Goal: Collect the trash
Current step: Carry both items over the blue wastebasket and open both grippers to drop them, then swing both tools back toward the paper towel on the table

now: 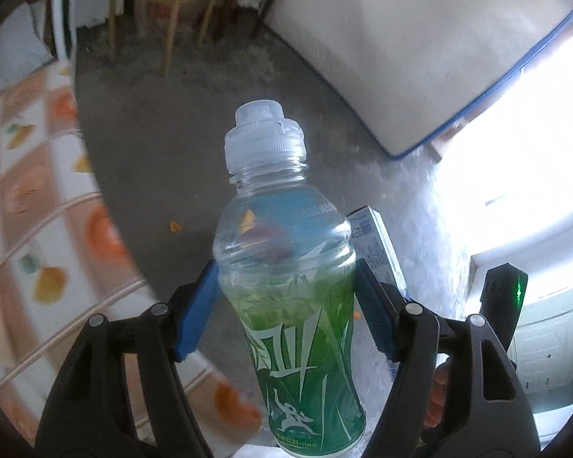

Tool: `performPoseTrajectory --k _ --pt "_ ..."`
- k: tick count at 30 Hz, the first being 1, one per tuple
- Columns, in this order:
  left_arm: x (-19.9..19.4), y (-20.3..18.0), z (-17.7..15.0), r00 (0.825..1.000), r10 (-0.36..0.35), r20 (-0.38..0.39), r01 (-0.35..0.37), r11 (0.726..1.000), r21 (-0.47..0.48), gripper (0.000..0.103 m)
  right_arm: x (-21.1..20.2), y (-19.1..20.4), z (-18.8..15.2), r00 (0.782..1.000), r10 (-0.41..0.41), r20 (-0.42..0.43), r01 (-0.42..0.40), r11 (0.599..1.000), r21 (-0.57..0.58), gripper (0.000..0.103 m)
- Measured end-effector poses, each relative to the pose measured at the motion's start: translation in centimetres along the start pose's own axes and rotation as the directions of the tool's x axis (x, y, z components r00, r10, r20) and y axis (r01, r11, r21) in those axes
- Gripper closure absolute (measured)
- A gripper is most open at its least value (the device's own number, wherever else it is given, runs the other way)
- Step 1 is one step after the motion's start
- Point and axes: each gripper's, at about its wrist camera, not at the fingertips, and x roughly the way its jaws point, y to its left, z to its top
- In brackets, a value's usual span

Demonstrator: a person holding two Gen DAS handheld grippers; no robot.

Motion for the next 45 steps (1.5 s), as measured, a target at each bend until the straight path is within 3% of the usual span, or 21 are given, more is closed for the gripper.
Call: performPoseTrajectory --k 6,7,8,9,10,12,17,24,29,33,35,38,43,45 --pt "6.3 -3.4 3.8 0.998 0.008 -0.067 -0.008 1.0 0.009 0.036 4.3 -4.3 4.9 0.998 0.054 -0.031 -0.049 0.989 0.141 0.055" --pt "7.6 -4.2 5.2 0.998 -0.001 -0.068 0.001 1.0 0.008 0.03 5.2 -5.0 6.0 0.998 0.052 -0.023 -0.048 0.988 0.145 0.051" --pt "8.0 -4.6 5.9 0.998 -0.006 -0.064 0.006 1.0 0.011 0.015 6.1 -5.9 7.0 0.999 0.033 -0.016 -0.03 0.988 0.151 0.044" --pt "8.8 -4.8 6.7 0.998 0.007 -0.058 -0.006 1.0 0.015 0.013 7.1 -7.0 7.9 1.0 0.009 -0.011 -0.008 0.986 0.164 0.028" --pt "9.5 -4.7 7.3 0.997 0.054 -0.049 -0.054 0.998 0.011 0.013 8.4 -8.4 8.6 1.0 -0.015 -0.01 0.017 0.981 0.195 0.027" --pt "9.8 -4.2 7.4 0.996 0.071 -0.046 -0.072 0.997 -0.022 0.013 11.2 -10.8 8.8 0.996 -0.063 -0.061 0.076 0.966 0.245 0.027" --pt "7.9 -0.8 5.8 1.0 -0.007 -0.027 0.004 0.993 -0.122 0.014 13.8 -12.9 7.0 0.99 -0.109 -0.084 0.127 0.958 0.259 0.028" --pt "3.3 2.2 2.4 0.999 -0.001 0.035 0.005 0.994 -0.11 0.014 13.2 -12.8 5.4 0.988 -0.138 -0.075 0.152 0.962 0.226 0.034" --pt "-1.9 3.7 -0.3 0.992 -0.017 0.125 0.027 0.997 -0.078 0.014 9.8 -11.4 4.3 0.989 -0.145 -0.032 0.148 0.975 0.168 0.034" --pt "-7.3 5.6 -3.6 0.973 -0.006 0.231 0.015 0.999 -0.038 0.014 5.2 -8.5 2.8 0.992 -0.12 0.046 0.115 0.988 0.108 0.033" --pt "-10.1 7.6 -6.1 0.959 0.047 0.281 -0.038 0.999 -0.036 0.014 3.1 -6.9 2.0 0.992 -0.098 0.082 0.092 0.993 0.077 0.028" --pt "-13.9 11.4 -10.2 0.934 0.145 0.326 -0.116 0.987 -0.107 0.014 0.4 -3.6 0.5 0.99 -0.076 0.116 0.078 0.997 -0.01 0.023" --pt "-19.5 17.3 -17.9 0.871 0.329 0.366 -0.232 0.931 -0.283 0.013 -0.8 3.0 -1.3 0.997 0.001 0.077 0.013 0.984 -0.177 0.022" --pt "-20.4 19.5 -20.5 0.861 0.37 0.349 -0.238 0.9 -0.365 0.013 -0.2 6.6 -1.7 0.998 0.034 0.044 -0.022 0.968 -0.249 0.022"
